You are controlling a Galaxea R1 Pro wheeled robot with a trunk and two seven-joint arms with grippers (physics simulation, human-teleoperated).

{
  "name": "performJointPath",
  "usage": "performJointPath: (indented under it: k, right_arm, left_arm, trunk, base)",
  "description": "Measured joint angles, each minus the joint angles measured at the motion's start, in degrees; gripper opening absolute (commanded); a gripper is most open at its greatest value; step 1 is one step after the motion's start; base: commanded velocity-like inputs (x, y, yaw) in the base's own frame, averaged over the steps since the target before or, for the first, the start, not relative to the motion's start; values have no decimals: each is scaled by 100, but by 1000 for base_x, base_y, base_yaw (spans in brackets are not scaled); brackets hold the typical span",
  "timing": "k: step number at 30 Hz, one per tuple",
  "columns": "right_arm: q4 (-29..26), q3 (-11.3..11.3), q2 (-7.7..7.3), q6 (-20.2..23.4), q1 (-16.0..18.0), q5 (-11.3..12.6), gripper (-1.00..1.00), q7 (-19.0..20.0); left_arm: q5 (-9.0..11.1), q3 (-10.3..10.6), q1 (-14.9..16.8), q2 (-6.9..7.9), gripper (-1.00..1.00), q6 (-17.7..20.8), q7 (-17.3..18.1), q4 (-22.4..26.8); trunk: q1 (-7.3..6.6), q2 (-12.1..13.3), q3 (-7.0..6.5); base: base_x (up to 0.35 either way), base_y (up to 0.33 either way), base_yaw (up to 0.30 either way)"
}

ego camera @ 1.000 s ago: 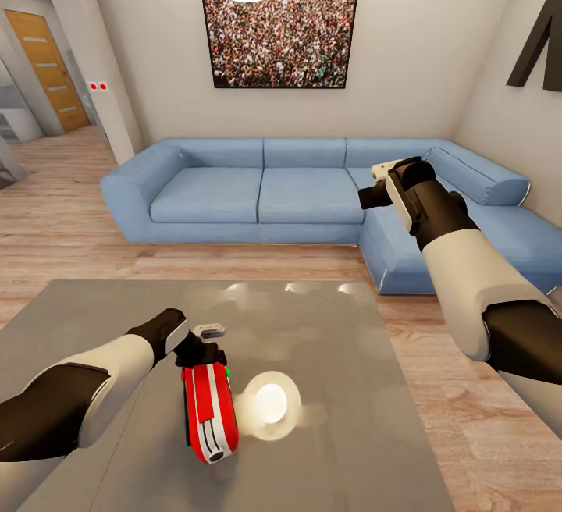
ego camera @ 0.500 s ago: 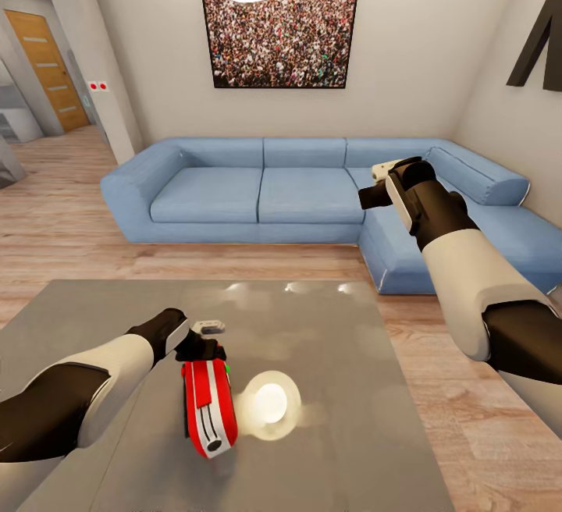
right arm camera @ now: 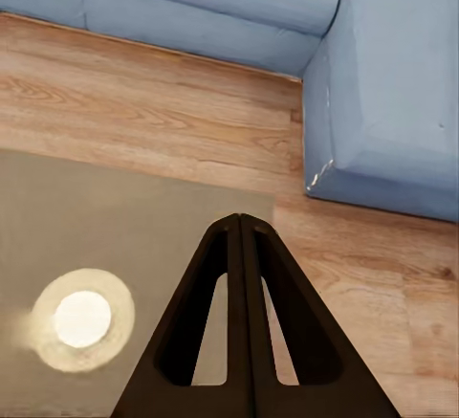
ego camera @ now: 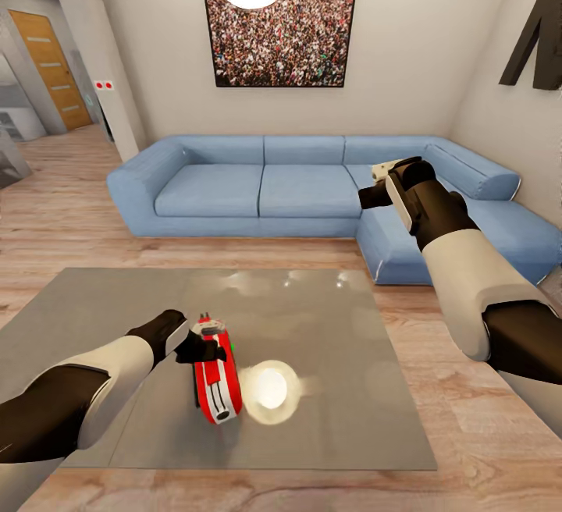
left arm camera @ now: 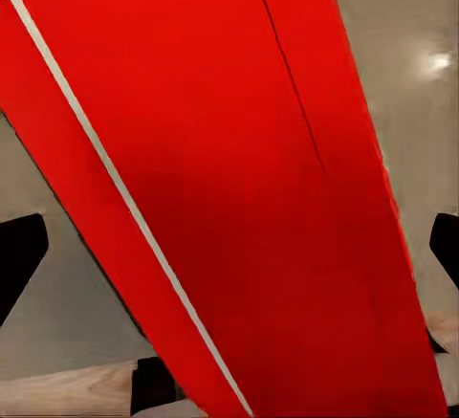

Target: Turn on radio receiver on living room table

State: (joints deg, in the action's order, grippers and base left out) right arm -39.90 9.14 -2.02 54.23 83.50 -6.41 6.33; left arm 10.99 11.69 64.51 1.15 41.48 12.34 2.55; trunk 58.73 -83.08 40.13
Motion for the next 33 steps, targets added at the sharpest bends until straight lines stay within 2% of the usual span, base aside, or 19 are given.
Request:
performJointPath:
  k: [33]
  right_arm:
    - [0, 0, -1, 0, 0, -1, -100, 0]
  left_arm:
    - [0, 0, 0, -1, 100, -1, 3, -8]
  trunk:
    - [0, 0, 0]
  base:
    - [-334, 0, 0]
